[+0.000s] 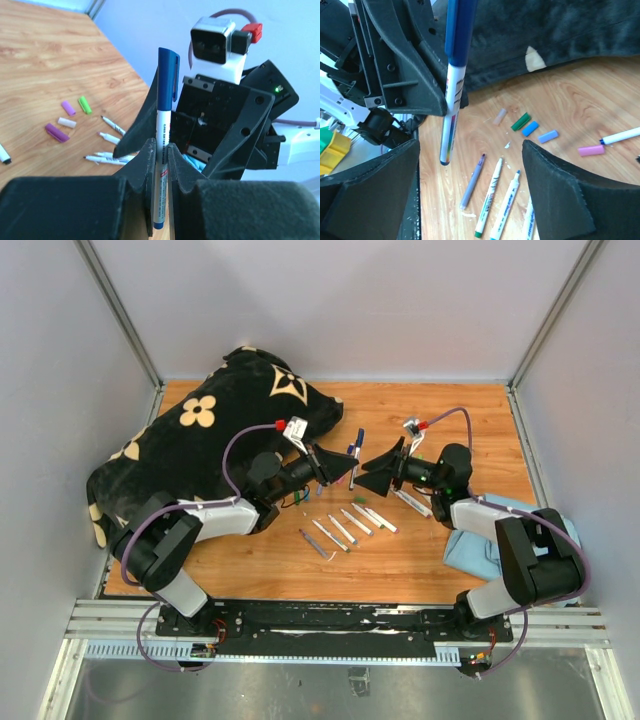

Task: Open the pen caps
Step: Pick up the pen from the center of the board.

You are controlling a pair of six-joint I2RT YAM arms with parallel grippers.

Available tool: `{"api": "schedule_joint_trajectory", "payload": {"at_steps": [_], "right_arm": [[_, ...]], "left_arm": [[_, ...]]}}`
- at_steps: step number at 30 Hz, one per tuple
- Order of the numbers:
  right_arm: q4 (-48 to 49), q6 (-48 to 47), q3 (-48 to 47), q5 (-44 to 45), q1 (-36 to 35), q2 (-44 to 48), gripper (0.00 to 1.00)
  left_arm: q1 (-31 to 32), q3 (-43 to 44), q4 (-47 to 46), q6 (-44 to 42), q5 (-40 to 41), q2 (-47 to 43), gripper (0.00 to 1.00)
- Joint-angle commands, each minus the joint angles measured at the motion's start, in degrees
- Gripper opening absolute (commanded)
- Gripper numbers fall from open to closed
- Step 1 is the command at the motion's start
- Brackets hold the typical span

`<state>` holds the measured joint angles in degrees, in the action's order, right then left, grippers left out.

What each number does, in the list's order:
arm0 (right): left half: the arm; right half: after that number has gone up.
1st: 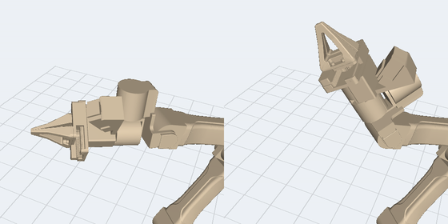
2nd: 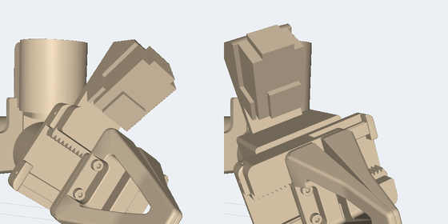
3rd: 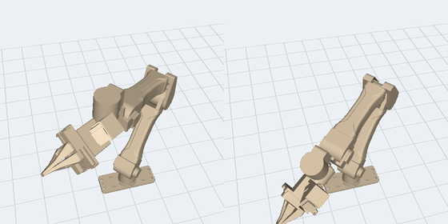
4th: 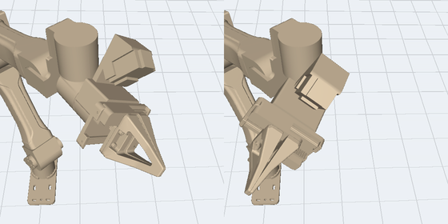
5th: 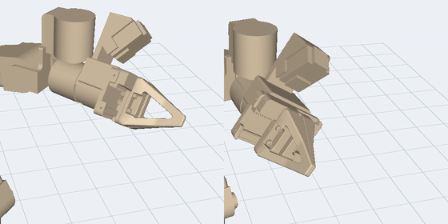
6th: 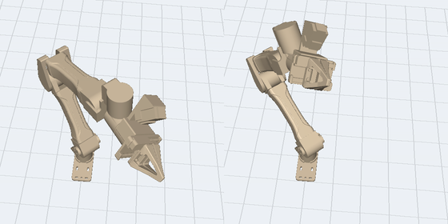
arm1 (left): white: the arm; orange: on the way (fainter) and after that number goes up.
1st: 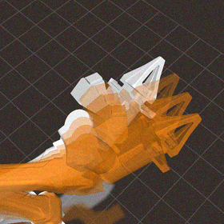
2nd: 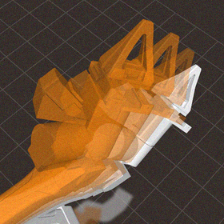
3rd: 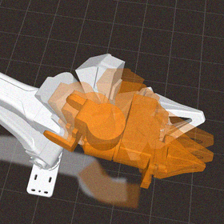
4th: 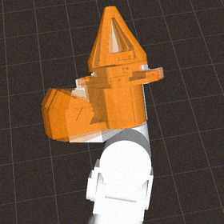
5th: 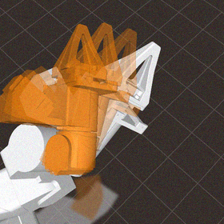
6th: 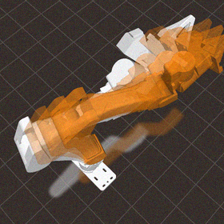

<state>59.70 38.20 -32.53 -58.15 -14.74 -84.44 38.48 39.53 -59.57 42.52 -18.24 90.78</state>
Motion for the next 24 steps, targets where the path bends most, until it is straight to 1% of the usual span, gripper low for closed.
{"api": "schedule_joint_trajectory", "payload": {"at_steps": [1,6,8,10,12,14,15,16,17,19,22,24], "right_arm": [[0.3,1.3,-2.0,-1.6,-2.5,0.3,0.81],[-1.4,1.2,-3.3,-2.0,-4.4,0.2,0.63],[-1.9,1.2,-3.4,-1.9,-4.7,0.2,0.54],[-2.4,1.0,-3.4,-2.0,-4.7,0.2,0.41],[-3.0,0.9,-3.8,-2.8,-4.7,-0.1,0.22],[-3.6,1.2,-4.5,-4.0,-4.8,-0.4,0.06],[-4.2,1.1,-4.8,-4.7,-4.8,-0.4,0.02],[-5.5,0.5,-5.3,-5.5,-4.7,-0.4,0.01],[-7.1,-0.3,-6.0,-6.4,-4.7,-0.2,0.01],[-11.6,-2.9,-7.6,-9.0,-4.6,-0.1,0.01],[-22.9,-10.1,-11.3,-14.5,-4.4,-0.1,0.01],[-32.5,-16.7,-14.6,-18.6,-4.1,-0.4,0.01]], "left_arm": [[0.9,-1.1,-7.0,1.5,4.3,0.1,0.0],[2.2,-1.6,-9.1,2.1,5.1,0.8,0.0],[2.9,-2.3,-10.9,2.5,5.7,1.1,0.0],[3.5,-3.0,-12.6,3.3,5.8,1.6,0.0],[3.6,-3.7,-14.0,3.8,5.8,2.0,0.0],[3.7,-4.3,-15.0,4.2,5.9,2.1,0.0],[3.6,-4.7,-15.4,4.1,5.8,2.0,0.0],[3.6,-5.1,-15.7,3.9,5.8,1.5,0.02],[3.6,-5.6,-15.7,3.6,5.8,0.8,0.08],[3.6,-7.6,-15.7,2.4,5.9,-1.6,0.23],[3.6,-12.2,-14.8,-0.2,6.7,-7.8,0.5],[3.5,-15.4,-12.4,-3.1,7.1,-13.7,0.63]]}}
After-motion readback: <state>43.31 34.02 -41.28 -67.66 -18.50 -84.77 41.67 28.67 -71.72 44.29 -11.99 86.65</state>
